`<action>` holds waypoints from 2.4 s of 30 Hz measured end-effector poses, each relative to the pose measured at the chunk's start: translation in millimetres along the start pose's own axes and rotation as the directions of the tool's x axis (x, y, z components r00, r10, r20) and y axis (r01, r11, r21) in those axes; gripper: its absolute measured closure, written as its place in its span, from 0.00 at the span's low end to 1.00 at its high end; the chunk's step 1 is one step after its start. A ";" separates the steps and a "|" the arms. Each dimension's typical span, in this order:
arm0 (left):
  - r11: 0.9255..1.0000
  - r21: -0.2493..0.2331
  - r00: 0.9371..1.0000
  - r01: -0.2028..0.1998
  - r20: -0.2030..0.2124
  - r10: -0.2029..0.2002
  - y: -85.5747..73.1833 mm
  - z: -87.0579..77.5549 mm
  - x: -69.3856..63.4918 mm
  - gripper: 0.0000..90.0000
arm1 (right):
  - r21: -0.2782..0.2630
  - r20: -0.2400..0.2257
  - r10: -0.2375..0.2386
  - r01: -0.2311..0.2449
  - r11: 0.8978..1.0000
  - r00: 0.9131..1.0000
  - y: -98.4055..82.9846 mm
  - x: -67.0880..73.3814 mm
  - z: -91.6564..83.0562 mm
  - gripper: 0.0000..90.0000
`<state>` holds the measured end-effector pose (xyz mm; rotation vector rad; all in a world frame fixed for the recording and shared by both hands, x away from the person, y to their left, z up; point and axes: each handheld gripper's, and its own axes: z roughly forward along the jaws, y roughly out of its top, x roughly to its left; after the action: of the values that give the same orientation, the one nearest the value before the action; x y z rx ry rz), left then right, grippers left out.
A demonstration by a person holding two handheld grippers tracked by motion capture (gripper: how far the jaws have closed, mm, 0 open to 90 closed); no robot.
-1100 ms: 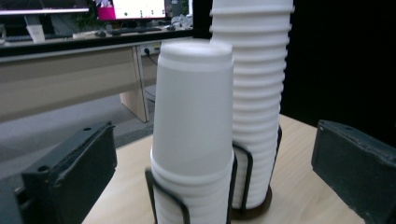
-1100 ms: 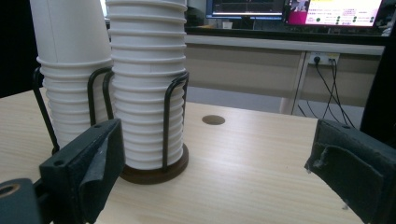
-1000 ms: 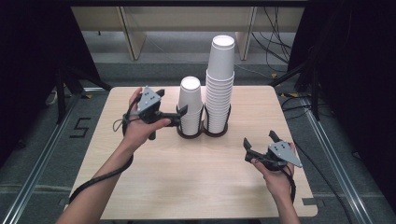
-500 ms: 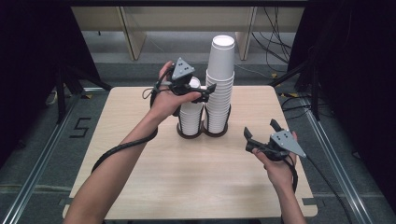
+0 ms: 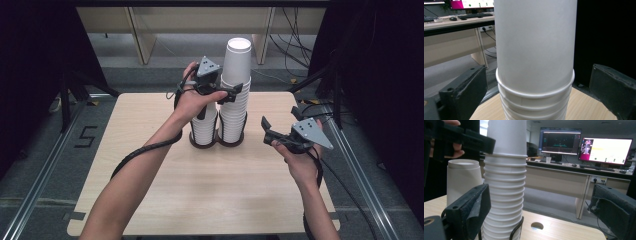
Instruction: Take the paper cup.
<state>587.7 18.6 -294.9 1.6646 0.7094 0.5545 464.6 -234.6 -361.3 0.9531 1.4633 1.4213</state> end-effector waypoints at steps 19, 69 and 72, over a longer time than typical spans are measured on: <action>0.992 0.129 1.000 -0.017 -0.020 0.020 -2.7 11.3 -4.6 0.04 | -0.059 -0.027 -0.052 0.050 0.997 0.998 63.9 2.2 32.1 0.05; 0.986 0.167 0.999 -0.024 -0.017 0.027 -2.2 16.5 -1.2 0.12 | 0.185 -0.211 0.045 -0.006 0.983 0.977 106.9 28.7 157.7 0.21; 0.985 0.171 0.999 -0.024 -0.017 0.027 -2.0 16.5 -0.9 0.12 | 0.181 -0.203 0.031 0.006 0.983 0.979 106.8 28.1 156.5 0.22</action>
<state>598.2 6.8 -300.2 1.8320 0.7678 0.5408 597.8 -148.8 -253.6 0.9490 1.7671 1.4488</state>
